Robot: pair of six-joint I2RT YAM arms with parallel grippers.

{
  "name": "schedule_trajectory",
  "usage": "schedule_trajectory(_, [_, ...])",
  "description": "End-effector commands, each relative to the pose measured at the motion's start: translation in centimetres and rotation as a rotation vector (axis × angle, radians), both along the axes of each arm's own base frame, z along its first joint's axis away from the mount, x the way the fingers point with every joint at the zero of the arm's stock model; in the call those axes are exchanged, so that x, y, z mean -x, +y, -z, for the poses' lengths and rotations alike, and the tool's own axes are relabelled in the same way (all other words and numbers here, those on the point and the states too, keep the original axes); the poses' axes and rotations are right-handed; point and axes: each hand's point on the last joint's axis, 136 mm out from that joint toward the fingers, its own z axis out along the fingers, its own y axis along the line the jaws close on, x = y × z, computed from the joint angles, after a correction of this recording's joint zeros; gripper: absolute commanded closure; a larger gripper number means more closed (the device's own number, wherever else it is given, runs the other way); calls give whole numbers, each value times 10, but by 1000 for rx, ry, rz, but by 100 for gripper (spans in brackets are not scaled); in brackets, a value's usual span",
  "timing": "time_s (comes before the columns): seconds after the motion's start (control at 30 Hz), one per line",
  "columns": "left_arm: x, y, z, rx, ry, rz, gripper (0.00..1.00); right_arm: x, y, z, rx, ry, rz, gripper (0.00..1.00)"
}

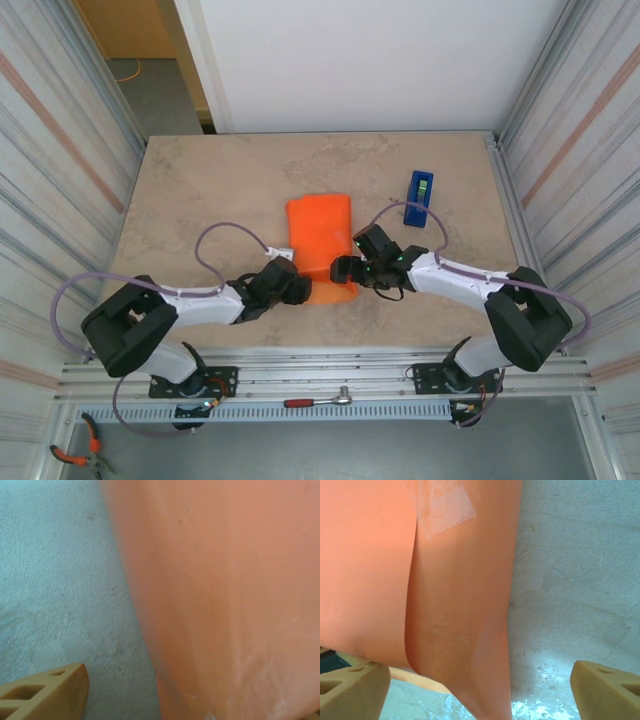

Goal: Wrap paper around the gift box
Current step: Fold the third fold of the wrapping paper on the gift box.

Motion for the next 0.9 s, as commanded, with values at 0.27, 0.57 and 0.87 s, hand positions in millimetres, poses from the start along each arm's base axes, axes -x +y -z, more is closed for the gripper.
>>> schedule_trajectory(0.27, [-9, -9, -3, 16, -23, -20, 23, -19, -2, 29, 84, -15, 72, 38])
schedule_trajectory(0.57, [-7, -10, -25, 52, -50, -7, 24, -15, -1, 36, 91, 5, 59, 62])
schedule_trajectory(0.87, [-12, -11, -21, 62, -52, -46, 43, -8, 0, 44, 96, 22, 63, 63])
